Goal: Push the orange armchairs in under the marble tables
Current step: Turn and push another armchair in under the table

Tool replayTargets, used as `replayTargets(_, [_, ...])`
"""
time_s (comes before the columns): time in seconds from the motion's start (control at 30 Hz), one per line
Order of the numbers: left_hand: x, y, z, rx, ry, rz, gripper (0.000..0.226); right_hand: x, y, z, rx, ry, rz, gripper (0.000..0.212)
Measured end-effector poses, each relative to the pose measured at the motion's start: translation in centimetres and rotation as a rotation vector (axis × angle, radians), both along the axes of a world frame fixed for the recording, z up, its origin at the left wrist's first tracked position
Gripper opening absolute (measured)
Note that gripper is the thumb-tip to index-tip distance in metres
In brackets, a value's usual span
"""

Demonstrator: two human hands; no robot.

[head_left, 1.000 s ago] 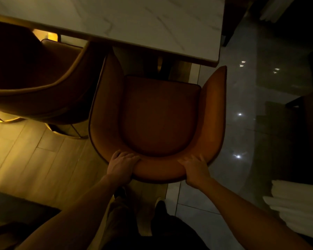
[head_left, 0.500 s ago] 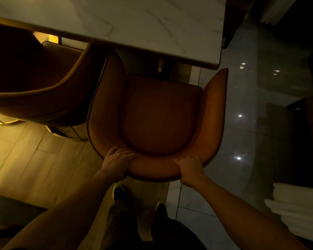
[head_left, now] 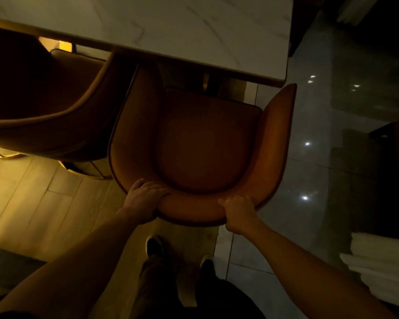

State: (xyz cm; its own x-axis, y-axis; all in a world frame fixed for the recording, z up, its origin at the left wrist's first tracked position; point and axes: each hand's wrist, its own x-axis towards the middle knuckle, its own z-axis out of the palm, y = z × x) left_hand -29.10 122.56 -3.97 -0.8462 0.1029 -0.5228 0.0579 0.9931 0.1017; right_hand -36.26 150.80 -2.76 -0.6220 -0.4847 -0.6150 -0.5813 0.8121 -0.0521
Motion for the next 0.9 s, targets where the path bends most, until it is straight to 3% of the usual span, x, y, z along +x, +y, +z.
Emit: replayTargets(0.9, [-2.5,-2.4,0.3,0.026,0.017,-0.025,0.074,-2.0,-2.1,-1.2,0.041,-0.011,0.000,0.048])
